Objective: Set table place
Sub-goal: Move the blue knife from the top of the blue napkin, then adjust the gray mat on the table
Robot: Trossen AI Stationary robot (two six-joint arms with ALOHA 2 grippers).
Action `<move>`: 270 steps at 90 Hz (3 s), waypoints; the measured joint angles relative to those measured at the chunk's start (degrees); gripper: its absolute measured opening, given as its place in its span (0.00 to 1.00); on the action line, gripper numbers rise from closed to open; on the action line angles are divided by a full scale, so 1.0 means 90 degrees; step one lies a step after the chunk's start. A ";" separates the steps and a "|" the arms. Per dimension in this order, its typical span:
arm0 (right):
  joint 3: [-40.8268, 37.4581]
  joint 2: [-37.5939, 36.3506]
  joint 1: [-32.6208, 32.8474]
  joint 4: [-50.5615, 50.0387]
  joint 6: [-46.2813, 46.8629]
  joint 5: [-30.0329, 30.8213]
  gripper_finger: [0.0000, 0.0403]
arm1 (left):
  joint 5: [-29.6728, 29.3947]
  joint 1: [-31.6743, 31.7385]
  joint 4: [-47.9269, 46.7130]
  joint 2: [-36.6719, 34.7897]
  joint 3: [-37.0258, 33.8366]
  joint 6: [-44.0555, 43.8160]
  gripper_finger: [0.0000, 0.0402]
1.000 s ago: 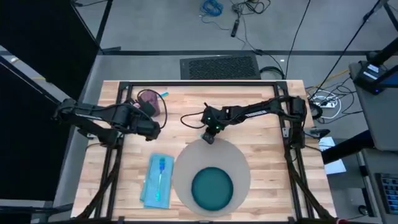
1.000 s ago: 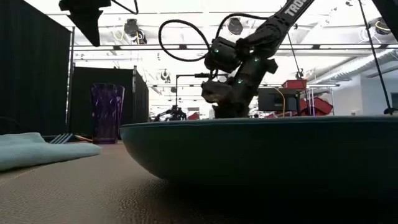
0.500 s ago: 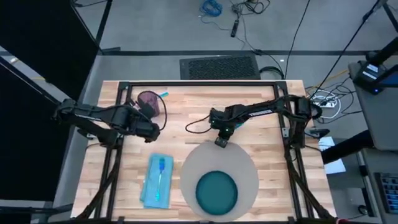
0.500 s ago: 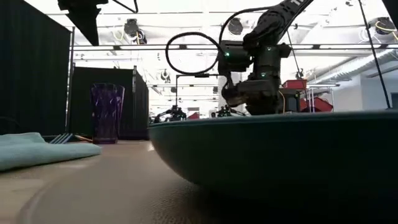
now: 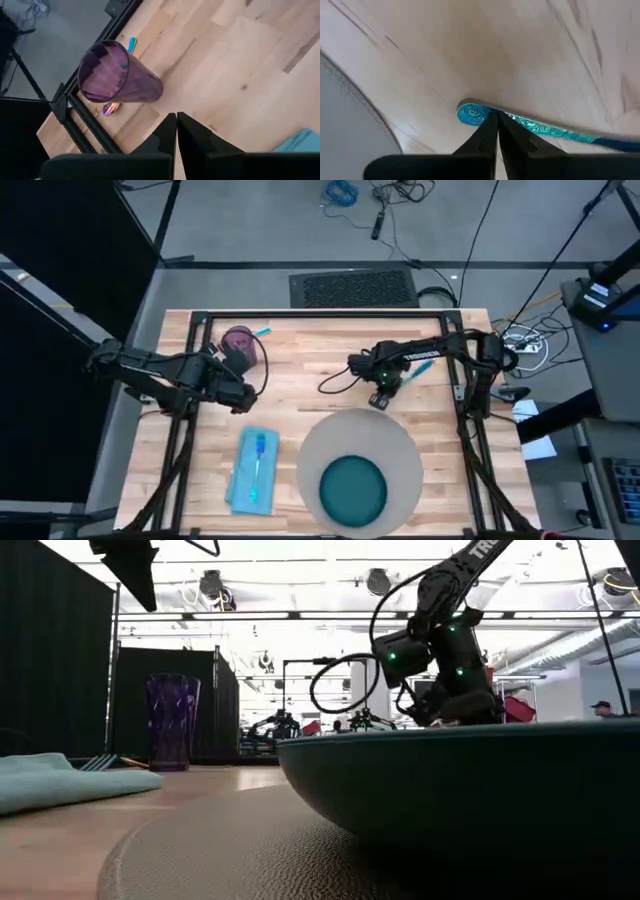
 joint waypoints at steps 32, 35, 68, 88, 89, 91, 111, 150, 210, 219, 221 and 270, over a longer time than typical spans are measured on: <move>0.0034 -0.1237 0.0335 0.0306 0.0377 0.0386 0.00 | 0.0000 -0.0028 0.0002 0.0000 0.0000 0.0000 0.00; 0.0038 -0.1381 0.0396 0.0313 0.0449 0.0322 0.00 | -0.0002 -0.0028 0.0002 0.0000 0.0000 0.0000 0.00; 0.0058 -0.1316 0.1952 0.1206 0.1259 -0.0585 0.00 | -0.0003 -0.0028 0.0012 0.0000 0.0000 -0.0005 0.00; 0.0058 -0.0862 0.2514 0.1861 0.1576 -0.0836 0.00 | -0.0003 -0.0028 0.0012 0.0000 0.0000 -0.0007 0.00; 0.0058 -0.0848 0.2536 0.1897 0.1582 -0.0843 0.00 | -0.0003 -0.0028 0.0012 0.0000 0.0000 -0.0007 0.00; 0.0060 -0.0812 0.2578 0.1952 0.1594 -0.0854 0.00 | -0.0001 -0.0028 0.0014 0.0000 0.0000 -0.0007 0.00; 0.0060 -0.0366 0.2787 0.2316 0.1731 -0.1049 0.00 | 0.0014 -0.0028 0.0017 0.0000 0.0000 -0.0005 0.00; 0.0075 0.0098 0.2686 0.3390 0.1590 -0.1048 0.00 | 0.0046 -0.0028 0.0007 0.0000 0.0000 0.0000 0.00; 0.1026 0.0334 0.2505 0.2185 0.0843 -0.1199 0.00 | 0.0207 -0.0028 0.0028 0.0002 0.0000 -0.0002 0.00; 0.1025 0.0360 0.2737 0.1829 0.0959 -0.1342 0.00 | 0.0206 -0.0028 0.0025 0.0002 0.0000 0.0001 0.00; 0.1025 0.0368 0.2774 0.1804 0.0987 -0.1347 0.00 | 0.0206 -0.0028 0.0027 0.0002 0.0000 0.0004 0.00; 0.1058 0.0979 0.2525 0.2441 0.0811 -0.1463 0.00 | 0.0215 -0.0045 0.0027 0.0002 0.0001 0.0011 0.00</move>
